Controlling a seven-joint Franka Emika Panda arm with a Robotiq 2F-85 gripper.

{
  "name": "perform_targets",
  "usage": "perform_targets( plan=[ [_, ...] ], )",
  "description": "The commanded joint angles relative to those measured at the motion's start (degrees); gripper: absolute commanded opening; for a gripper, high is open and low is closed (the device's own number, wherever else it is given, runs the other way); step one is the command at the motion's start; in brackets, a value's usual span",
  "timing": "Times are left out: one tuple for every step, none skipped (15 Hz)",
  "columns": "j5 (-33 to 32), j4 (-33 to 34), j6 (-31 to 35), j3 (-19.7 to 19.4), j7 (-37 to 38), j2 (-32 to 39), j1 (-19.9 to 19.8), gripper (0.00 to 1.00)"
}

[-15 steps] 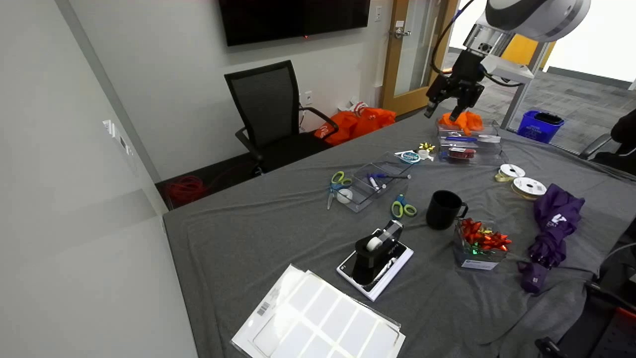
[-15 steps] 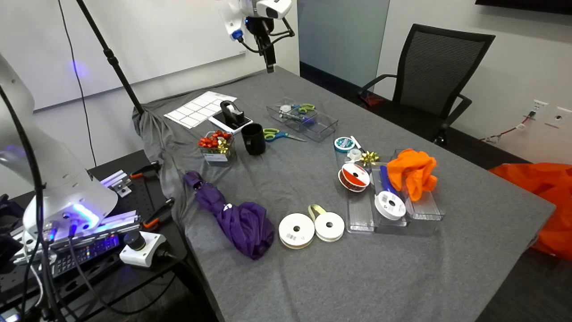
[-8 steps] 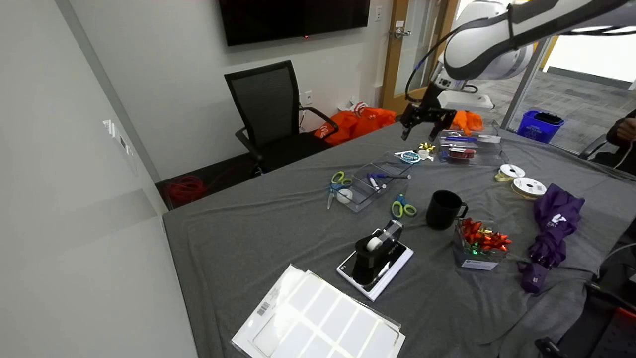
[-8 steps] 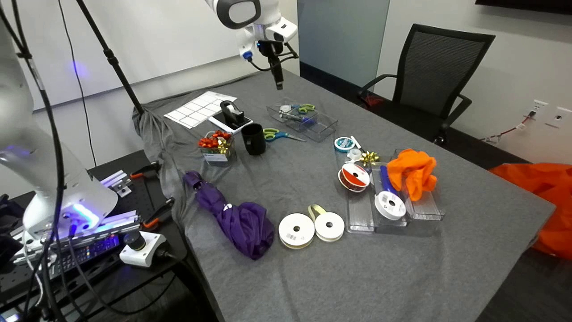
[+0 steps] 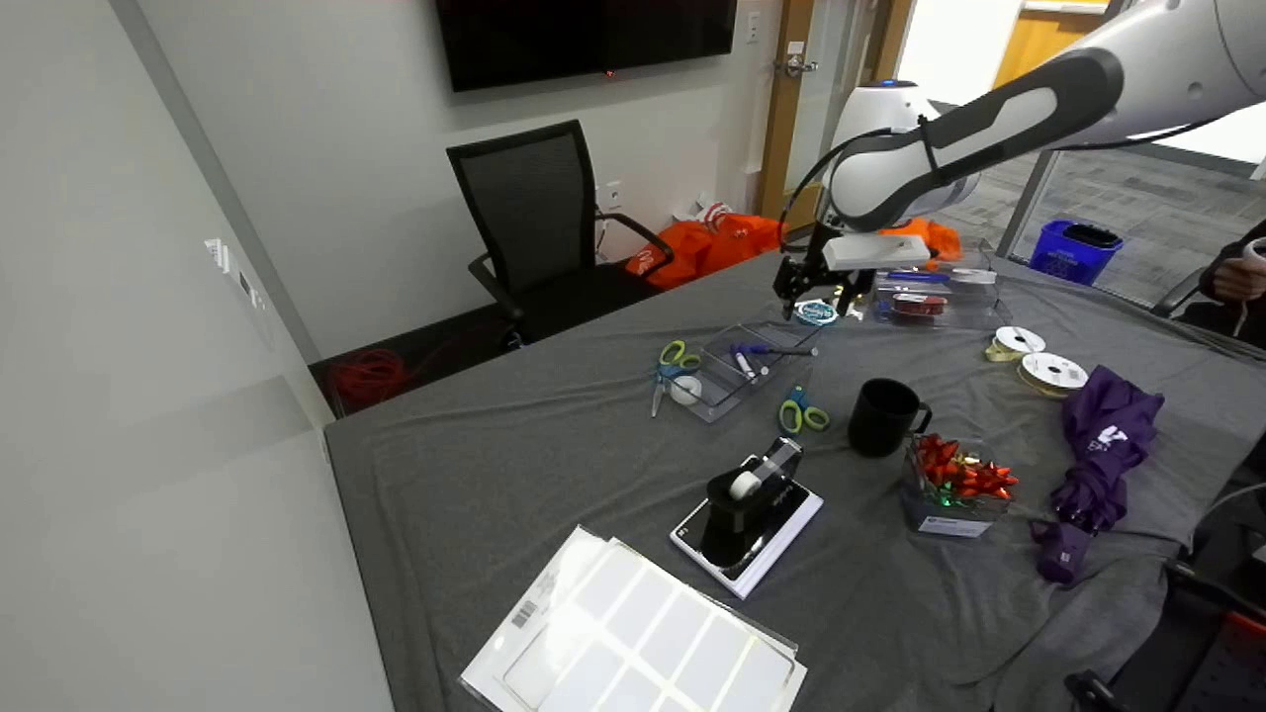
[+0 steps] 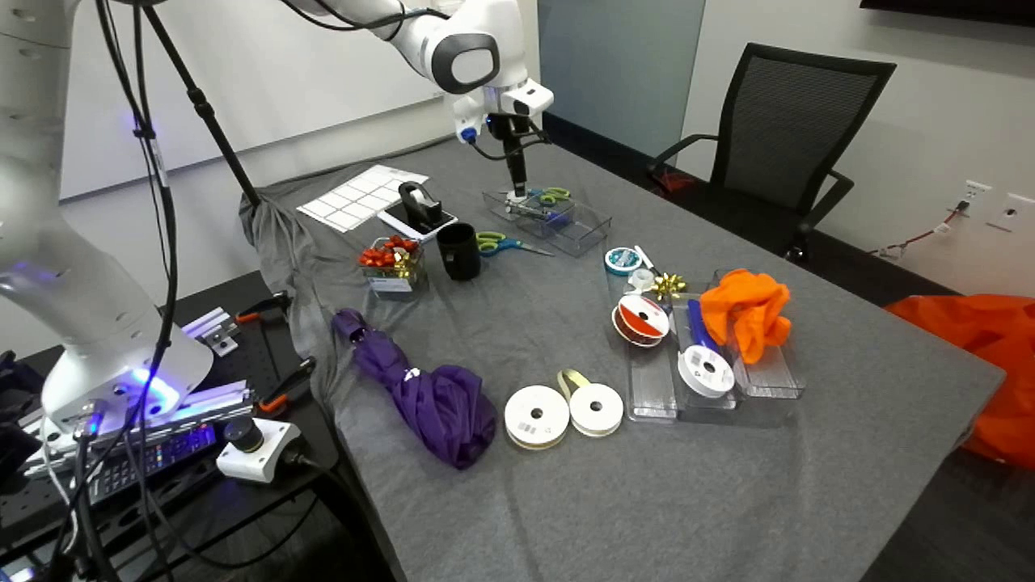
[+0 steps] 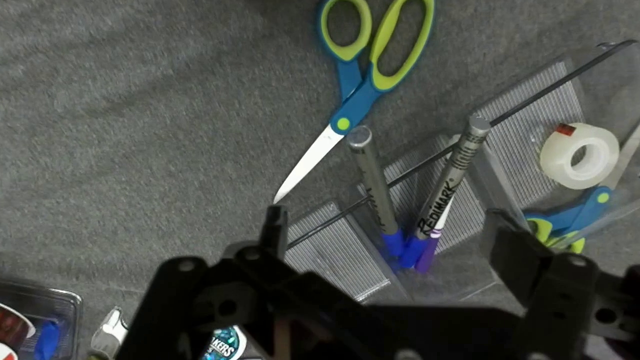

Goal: Put the sharpie in the cup

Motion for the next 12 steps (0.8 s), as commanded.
perform_targets(
  plan=[
    [0.5,6.8,-5.7,1.2,-3.2,4.7,-1.2,1.00],
    [0.6,8.1,-6.7,1.5,-4.5,5.6,-1.4,1.00],
    [0.6,9.4,-8.1,1.8,-6.1,6.4,-1.7,1.00],
    [0.6,10.6,-8.9,2.1,-7.3,7.2,-1.8,1.00],
    [0.5,11.8,-9.9,2.4,-8.8,8.0,-2.0,1.00],
    [0.5,12.8,-10.7,2.7,-10.1,8.7,-2.1,1.00],
    [0.3,13.7,-11.4,2.8,-11.2,9.4,-2.1,1.00],
    [0.1,14.4,-11.8,2.9,-12.2,10.0,-2.0,1.00],
    [-0.2,14.8,-12.1,2.9,-13.0,10.6,-1.9,1.00],
    [-0.4,15.4,-12.6,2.9,-13.8,11.1,-1.9,1.00],
    [-0.6,15.3,-11.9,2.9,-14.4,11.6,-1.7,1.00],
    [-0.7,15.3,-11.3,2.9,-14.9,12.0,-1.7,1.00]
  ],
)
